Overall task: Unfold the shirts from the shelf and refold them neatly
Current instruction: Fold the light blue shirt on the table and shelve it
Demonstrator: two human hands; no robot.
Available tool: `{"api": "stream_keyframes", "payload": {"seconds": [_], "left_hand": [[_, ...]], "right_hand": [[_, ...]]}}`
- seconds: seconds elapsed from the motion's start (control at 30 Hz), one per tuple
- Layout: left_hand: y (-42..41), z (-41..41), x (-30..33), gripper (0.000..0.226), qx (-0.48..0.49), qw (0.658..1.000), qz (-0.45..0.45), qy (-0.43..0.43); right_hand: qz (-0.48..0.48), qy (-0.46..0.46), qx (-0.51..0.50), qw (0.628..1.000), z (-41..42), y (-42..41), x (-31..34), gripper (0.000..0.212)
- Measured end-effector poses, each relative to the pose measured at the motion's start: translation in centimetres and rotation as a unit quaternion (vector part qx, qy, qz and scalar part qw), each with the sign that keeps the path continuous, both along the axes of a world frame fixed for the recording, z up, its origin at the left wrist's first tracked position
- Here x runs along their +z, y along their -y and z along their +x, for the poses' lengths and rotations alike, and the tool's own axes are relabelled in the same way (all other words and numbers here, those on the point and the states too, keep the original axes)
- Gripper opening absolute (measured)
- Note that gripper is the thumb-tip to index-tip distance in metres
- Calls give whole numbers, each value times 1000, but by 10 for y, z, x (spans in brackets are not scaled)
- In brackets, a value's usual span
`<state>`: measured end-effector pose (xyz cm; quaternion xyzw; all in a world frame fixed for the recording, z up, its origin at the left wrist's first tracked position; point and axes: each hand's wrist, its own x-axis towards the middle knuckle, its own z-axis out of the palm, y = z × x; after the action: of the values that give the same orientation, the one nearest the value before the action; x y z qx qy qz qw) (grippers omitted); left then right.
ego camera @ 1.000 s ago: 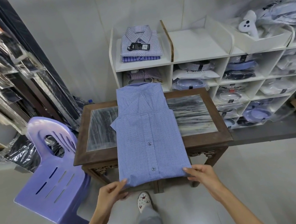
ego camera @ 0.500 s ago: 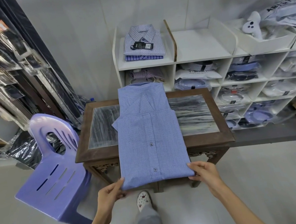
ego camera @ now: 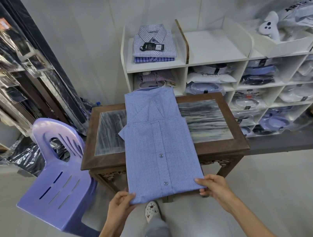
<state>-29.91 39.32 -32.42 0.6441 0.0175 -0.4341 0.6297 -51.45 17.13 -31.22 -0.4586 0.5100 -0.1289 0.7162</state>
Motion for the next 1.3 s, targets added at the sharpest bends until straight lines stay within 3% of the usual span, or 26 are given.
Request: {"api": "stream_keyframes", "payload": {"seconds": [0.17,0.27,0.37,0.43,0.53,0.6,0.67,0.7,0.8,0.9,0.97,1.07,1.17,1.23,1.3], "left_hand": [[6,-3,-2,24,79,986,-67,-130],[11,-17,9,38,57,965,-102,-233],[16,-33,10,42,50,952,-116,-279],[21,-43,6,51,59,943,-146,-294],[30,-56,5,56,84,925,-196,-316],[38,-64,11,71,98,921,-209,-315],[44,-68,15,101,103,922,-213,-306],[47,-68,16,104,101,925,-218,-296],[54,-68,24,87,93,945,-203,-241],[53,-69,27,45,78,958,-178,-213],[51,-68,27,33,78,957,-173,-220],[50,-66,33,45,104,949,-182,-236],[51,-66,41,43,118,943,-184,-249],[53,-66,44,41,113,943,-188,-250],[55,-64,52,40,95,947,-192,-238]], "right_hand": [[54,46,-8,997,0,-2,8,32],[66,51,27,996,0,-3,12,33],[74,58,13,995,-1,-4,14,39],[88,73,-5,993,-2,-4,15,55],[97,89,8,991,-5,-4,13,96],[92,88,34,991,-7,-5,12,102],[81,80,72,991,-8,-8,15,99],[68,70,96,991,-8,-9,16,96],[16,34,149,988,-10,-11,23,85],[-46,-6,127,991,-9,-6,24,47],[-111,-48,109,987,-10,-2,18,30],[-290,-142,143,936,-16,4,9,30],[-473,-220,232,821,-19,7,1,76],[-558,-180,261,767,-14,7,4,102],[-617,-126,288,721,-2,6,13,112]]}}
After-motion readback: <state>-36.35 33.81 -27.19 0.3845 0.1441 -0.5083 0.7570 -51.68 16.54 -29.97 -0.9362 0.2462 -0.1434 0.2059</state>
